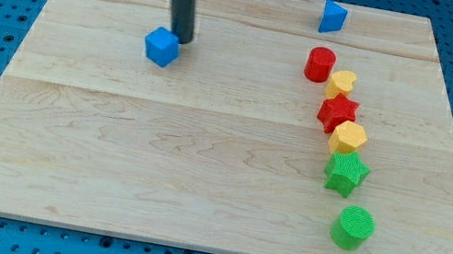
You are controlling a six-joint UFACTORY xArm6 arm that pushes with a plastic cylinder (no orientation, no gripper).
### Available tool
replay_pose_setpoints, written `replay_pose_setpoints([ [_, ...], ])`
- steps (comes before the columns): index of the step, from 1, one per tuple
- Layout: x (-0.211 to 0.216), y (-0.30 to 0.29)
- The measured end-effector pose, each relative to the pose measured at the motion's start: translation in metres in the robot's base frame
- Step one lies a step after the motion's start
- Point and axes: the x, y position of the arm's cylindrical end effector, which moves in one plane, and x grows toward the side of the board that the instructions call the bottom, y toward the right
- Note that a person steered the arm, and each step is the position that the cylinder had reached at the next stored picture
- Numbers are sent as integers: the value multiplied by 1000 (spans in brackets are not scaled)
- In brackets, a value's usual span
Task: Move the blue cube to the top center of the board
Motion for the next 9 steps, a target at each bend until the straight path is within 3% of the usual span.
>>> replay_pose_setpoints([
  [2,-8,12],
  [3,-14,104],
  [5,-113,281],
  [6,-124,315],
  [7,-136,315],
  [8,-135,252],
  [9,-114,113],
])
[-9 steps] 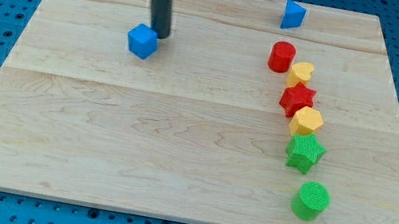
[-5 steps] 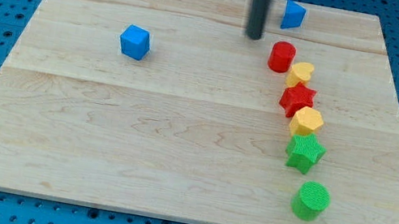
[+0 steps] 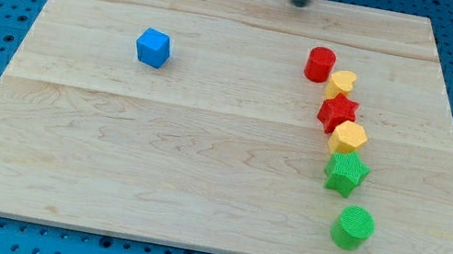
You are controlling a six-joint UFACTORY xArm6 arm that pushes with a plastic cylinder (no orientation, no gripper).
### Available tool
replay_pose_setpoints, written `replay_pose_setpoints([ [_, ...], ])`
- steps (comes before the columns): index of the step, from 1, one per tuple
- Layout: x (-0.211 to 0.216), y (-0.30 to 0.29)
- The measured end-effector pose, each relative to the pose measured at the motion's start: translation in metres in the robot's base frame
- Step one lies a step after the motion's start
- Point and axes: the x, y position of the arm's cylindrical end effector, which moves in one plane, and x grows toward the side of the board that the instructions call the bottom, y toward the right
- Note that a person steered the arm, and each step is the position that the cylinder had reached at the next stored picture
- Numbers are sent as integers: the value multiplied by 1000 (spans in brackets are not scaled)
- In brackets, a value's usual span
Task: Move the blue cube to the top center of the board
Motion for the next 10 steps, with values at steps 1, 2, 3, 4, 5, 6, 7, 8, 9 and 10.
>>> replay_pose_setpoints([
  [1,24,-94],
  [2,79,-126],
  [3,124,-143],
  [4,142,-200],
  [5,189,-205],
  [6,233,-187],
  [7,214,-167],
  [8,194,-169],
  [9,179,-167],
  [10,138,-116],
])
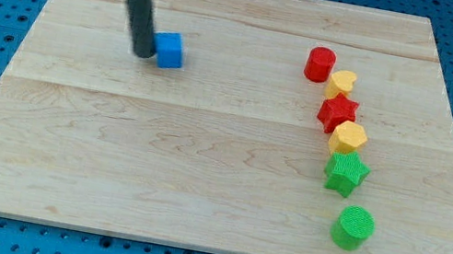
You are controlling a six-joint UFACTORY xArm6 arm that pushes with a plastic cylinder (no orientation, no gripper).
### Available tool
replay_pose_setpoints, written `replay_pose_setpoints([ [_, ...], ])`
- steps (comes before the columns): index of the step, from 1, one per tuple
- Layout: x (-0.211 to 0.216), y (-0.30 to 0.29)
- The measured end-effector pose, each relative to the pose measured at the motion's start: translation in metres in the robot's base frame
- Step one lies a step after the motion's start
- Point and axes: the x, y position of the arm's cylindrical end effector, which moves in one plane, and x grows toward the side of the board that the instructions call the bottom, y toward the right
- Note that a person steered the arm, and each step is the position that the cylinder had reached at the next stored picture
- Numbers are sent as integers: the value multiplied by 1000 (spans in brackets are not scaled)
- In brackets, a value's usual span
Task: Move the blue cube to the top center of the board
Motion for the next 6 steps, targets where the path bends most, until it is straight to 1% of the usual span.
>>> replay_pose_setpoints([
  [1,-9,43],
  [2,-2,45],
  [3,19,58],
  [4,8,96],
  [5,-41,93],
  [6,-63,98],
])
